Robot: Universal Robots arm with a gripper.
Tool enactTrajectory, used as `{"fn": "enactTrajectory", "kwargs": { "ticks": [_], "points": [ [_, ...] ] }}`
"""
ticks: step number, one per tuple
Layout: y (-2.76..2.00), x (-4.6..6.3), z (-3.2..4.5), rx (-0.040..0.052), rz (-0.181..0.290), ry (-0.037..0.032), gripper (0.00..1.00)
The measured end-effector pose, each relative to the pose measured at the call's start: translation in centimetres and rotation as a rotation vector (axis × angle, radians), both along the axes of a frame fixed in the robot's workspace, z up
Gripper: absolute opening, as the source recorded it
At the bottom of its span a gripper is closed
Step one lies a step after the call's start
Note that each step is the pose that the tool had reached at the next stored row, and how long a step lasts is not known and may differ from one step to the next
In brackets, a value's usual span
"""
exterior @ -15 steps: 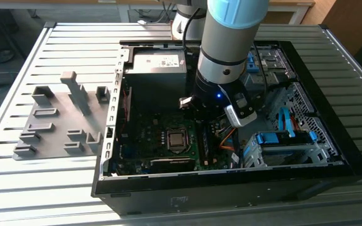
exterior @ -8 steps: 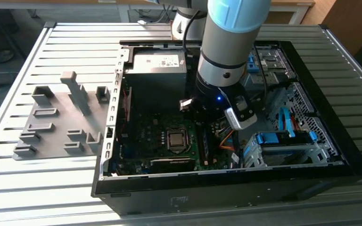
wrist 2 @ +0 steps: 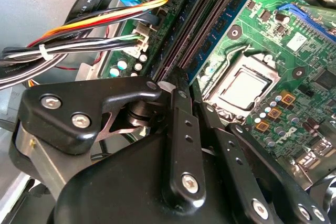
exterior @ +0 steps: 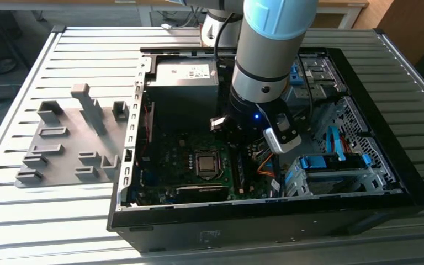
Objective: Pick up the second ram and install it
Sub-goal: 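Insert the second ram into the second slot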
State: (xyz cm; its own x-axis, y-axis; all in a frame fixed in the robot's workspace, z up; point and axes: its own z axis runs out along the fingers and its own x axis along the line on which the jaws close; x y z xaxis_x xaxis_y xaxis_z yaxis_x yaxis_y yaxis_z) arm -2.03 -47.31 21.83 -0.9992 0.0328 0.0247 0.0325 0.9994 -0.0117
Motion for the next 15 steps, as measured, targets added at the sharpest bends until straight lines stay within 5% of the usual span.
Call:
{"fn": "enactTrajectory", "kwargs": {
  "ticks": [15],
  "points": [
    [0.05,-0.1,-0.84,0.0076,0.001,0.0,0.14]
  ]
}}
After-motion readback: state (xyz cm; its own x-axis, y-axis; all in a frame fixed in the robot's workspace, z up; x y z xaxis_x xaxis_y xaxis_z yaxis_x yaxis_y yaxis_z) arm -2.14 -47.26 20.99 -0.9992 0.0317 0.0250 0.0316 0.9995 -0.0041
